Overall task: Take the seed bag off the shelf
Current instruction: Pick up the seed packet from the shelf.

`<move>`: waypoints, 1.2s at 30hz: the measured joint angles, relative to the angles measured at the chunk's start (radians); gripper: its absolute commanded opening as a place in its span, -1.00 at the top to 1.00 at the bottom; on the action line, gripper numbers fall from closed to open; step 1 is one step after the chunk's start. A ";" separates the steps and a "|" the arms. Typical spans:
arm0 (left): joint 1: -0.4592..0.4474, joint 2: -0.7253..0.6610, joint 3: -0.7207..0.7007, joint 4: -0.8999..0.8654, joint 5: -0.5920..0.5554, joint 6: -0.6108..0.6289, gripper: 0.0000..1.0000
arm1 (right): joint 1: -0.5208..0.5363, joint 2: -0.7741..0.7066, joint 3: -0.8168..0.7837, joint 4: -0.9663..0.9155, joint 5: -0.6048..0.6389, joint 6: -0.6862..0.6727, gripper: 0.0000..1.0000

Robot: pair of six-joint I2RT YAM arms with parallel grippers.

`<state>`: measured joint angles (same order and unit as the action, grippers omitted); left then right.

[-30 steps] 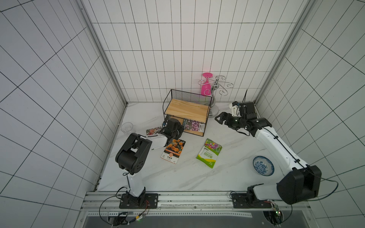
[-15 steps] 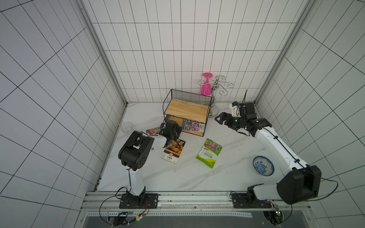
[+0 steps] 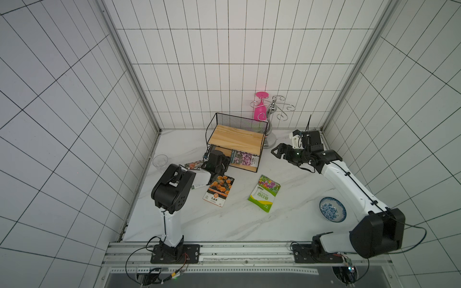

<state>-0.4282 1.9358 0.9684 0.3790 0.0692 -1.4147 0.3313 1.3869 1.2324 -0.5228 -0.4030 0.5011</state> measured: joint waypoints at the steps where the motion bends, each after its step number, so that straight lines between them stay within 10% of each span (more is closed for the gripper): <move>1: 0.000 0.002 0.005 0.006 0.002 0.000 0.28 | 0.003 0.000 0.000 0.000 0.000 0.000 -0.82; 12: 0.014 0.030 0.007 0.023 0.006 0.000 0.56 | 0.009 0.000 0.000 0.000 0.001 0.000 -0.82; 36: 0.024 0.069 0.017 0.031 0.034 -0.003 0.50 | 0.011 -0.008 -0.004 0.000 0.004 0.000 -0.82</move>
<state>-0.4038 2.0045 0.9852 0.4103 0.1032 -1.4174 0.3428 1.3785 1.2282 -0.5224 -0.3988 0.5014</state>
